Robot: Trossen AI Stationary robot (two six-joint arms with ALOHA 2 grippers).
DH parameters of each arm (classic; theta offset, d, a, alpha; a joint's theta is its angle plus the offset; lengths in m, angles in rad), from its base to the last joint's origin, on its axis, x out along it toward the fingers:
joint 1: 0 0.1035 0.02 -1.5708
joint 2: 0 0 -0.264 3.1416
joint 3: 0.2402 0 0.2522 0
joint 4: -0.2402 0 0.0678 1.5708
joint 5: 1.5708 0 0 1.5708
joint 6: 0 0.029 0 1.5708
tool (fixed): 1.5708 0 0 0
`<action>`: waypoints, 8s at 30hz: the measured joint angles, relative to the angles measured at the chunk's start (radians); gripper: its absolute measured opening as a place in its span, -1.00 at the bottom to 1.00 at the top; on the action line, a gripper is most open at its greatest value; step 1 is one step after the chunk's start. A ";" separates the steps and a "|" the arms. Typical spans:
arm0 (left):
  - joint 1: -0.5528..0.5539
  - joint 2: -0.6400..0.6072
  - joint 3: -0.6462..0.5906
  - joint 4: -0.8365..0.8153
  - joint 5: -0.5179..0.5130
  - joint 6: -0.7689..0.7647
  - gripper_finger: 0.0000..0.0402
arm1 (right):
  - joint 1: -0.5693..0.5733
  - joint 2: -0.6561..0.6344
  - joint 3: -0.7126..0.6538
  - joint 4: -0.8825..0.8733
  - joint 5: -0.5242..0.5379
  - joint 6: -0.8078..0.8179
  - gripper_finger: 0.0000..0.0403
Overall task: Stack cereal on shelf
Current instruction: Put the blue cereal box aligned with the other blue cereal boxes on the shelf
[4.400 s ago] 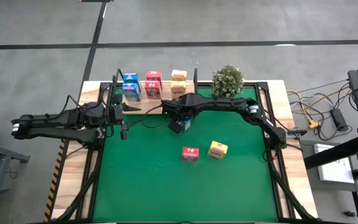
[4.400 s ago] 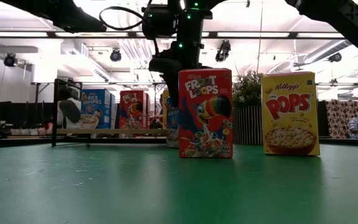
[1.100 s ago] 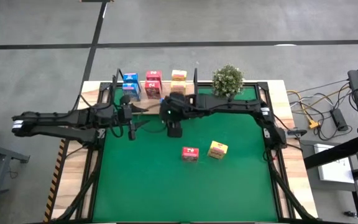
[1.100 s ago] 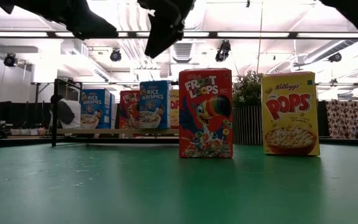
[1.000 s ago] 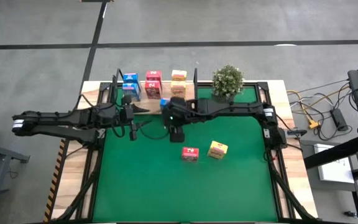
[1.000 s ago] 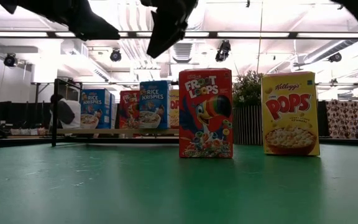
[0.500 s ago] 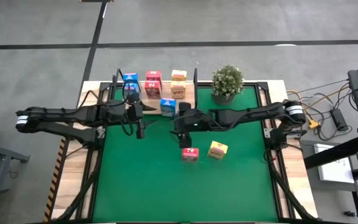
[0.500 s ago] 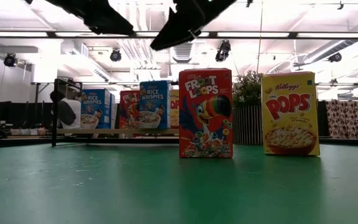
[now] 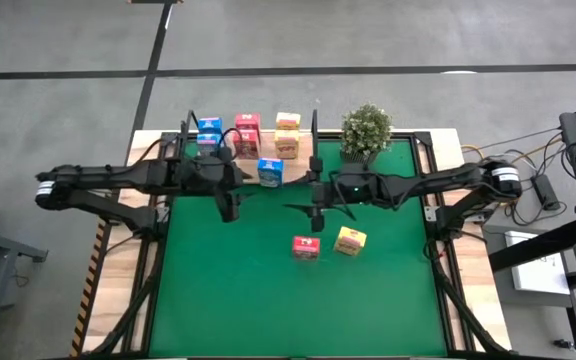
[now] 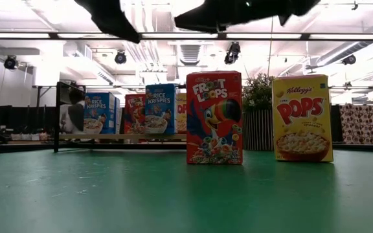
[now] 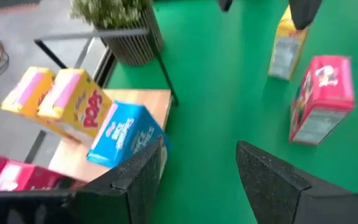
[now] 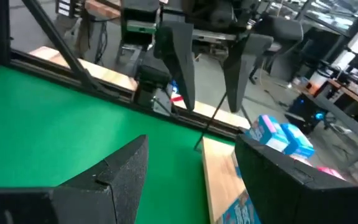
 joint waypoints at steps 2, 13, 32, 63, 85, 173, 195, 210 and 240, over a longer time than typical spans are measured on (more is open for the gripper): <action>0.011 0.016 0.021 -0.031 0.000 0.006 -0.03 | -0.013 -0.009 -0.036 0.044 -0.004 -0.003 0.15; 0.100 0.102 0.084 -0.172 0.010 0.134 0.47 | -0.097 -0.031 -0.069 0.073 -0.024 -0.022 0.15; 0.330 0.149 0.085 -0.051 0.374 0.318 0.42 | -0.122 -0.041 -0.086 0.057 -0.029 -0.011 0.15; 0.417 0.370 0.080 0.177 0.430 0.365 0.42 | -0.131 -0.042 -0.086 0.032 -0.027 -0.010 0.15; 0.422 0.370 0.078 0.161 0.429 0.367 0.13 | -0.131 -0.042 -0.086 0.033 -0.026 -0.008 0.15; 0.452 0.257 0.143 -0.200 0.290 0.446 -0.27 | -0.130 -0.042 -0.086 0.011 -0.025 -0.010 0.15; 0.555 0.107 0.020 -0.344 0.140 0.449 -0.27 | -0.131 -0.042 -0.086 0.011 -0.025 -0.008 0.15; 0.560 0.099 0.017 -0.355 0.052 0.487 -0.27 | -0.130 -0.042 -0.086 0.011 -0.025 -0.010 0.15; 0.561 0.093 0.017 -0.386 0.071 0.486 0.14 | -0.131 -0.042 -0.086 0.011 -0.025 -0.008 0.15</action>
